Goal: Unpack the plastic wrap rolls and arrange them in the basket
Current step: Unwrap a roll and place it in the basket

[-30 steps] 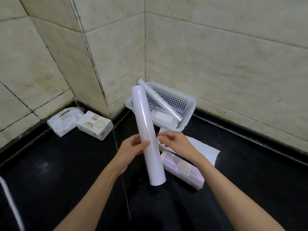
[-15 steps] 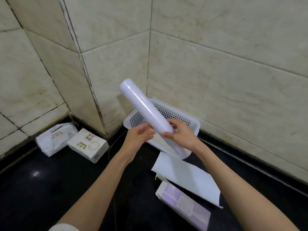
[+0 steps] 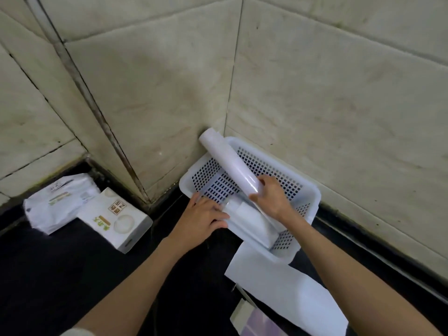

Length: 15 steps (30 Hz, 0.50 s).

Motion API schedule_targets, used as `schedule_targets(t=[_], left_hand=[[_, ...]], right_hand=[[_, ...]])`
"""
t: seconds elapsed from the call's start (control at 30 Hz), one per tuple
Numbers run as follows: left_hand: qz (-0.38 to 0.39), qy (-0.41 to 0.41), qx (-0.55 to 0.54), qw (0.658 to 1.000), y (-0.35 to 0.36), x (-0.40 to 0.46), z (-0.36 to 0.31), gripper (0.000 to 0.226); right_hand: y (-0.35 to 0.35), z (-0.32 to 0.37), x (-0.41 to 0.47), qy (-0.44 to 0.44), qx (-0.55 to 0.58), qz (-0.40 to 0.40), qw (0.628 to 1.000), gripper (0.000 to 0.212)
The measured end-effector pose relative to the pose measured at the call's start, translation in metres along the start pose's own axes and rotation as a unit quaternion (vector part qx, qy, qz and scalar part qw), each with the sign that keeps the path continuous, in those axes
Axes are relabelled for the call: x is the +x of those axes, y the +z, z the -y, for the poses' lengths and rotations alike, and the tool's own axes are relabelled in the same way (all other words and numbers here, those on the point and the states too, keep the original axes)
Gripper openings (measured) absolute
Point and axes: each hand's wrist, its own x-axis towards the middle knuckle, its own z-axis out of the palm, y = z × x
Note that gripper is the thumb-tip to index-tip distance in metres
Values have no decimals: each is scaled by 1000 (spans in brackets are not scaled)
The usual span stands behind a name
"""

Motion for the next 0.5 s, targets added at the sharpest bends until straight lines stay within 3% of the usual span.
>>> schedule_targets(t=[0.2,0.5], left_hand=[[-3,-8,-1,1000,5,3,-1,27],[-16,-18,-32,999,8,2,0,26]], right_hand=[[-18,-8,15,13,-14,-75,997,53],[12,-2,-3,-19,-139,-33,990,61]])
